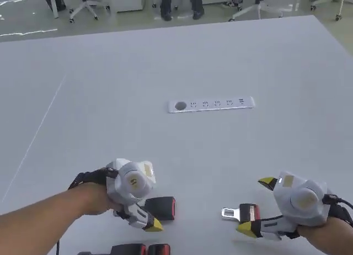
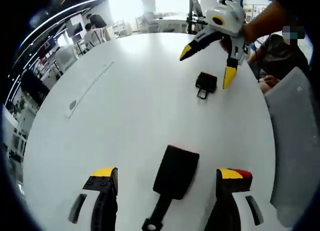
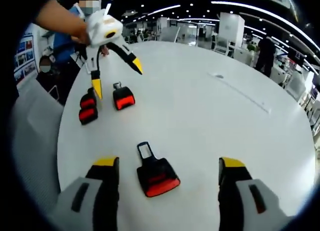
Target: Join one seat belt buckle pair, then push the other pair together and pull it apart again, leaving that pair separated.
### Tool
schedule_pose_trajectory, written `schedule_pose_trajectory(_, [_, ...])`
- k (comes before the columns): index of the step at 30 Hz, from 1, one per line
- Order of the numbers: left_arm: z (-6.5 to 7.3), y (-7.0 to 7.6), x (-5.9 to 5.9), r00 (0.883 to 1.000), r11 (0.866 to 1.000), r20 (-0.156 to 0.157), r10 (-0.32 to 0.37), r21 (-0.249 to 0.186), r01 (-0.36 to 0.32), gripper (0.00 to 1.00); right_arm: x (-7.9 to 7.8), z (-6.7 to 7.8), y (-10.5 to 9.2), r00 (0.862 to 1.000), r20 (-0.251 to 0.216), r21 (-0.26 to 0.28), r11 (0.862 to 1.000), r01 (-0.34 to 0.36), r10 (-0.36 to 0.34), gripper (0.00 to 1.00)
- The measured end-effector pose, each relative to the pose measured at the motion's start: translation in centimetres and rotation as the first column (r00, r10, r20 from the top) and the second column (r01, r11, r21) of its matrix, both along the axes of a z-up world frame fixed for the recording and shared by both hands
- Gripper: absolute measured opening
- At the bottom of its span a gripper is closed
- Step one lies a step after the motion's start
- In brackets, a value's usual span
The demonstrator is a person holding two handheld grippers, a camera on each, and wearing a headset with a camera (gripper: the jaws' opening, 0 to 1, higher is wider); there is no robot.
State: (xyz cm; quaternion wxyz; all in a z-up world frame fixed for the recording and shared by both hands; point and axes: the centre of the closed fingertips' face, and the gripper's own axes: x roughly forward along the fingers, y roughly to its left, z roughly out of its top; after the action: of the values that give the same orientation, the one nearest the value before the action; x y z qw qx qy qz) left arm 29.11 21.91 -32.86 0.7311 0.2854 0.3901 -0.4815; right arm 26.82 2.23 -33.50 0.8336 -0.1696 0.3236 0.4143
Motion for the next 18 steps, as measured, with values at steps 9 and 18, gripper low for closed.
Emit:
schedule_pose_trajectory(9, [5.2, 1.2, 0.6, 0.922, 0.888, 0.035, 0.386, -0.285, -0.361, 1.0, -0.1, 3.2, -0.9, 0.973, 0.079, 0.084, 0.974, 0.208, -0.215, 0.91])
schedule_pose_trajectory(18, [8.1, 4.5, -2.2, 0.822, 0.74, -0.018, 0.569, -0.424, -0.522, 1.0, -2.7, 5.8, -1.6, 0.942, 0.128, 0.12, 0.947, 0.297, -0.311, 0.93])
